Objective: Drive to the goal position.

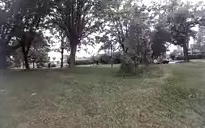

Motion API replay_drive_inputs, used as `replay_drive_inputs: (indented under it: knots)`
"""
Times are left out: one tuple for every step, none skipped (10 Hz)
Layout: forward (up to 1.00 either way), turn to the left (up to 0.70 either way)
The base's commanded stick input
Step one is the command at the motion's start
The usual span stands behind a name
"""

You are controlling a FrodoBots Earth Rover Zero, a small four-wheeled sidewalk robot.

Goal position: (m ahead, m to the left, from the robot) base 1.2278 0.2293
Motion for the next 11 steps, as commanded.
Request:
replay_drive_inputs:
  knots:
    - [0.5, 0.0]
    - [0.5, 0.0]
    - [0.5, 0.0]
    - [0.5, 0.0]
    - [0.5, 0.0]
    - [0.5, 0.0]
    - [0.5, 0.0]
    - [0.5, 0.0]
    - [0.5, 0.0]
    - [0.5, 0.0]
    - [0.5, 0.0]
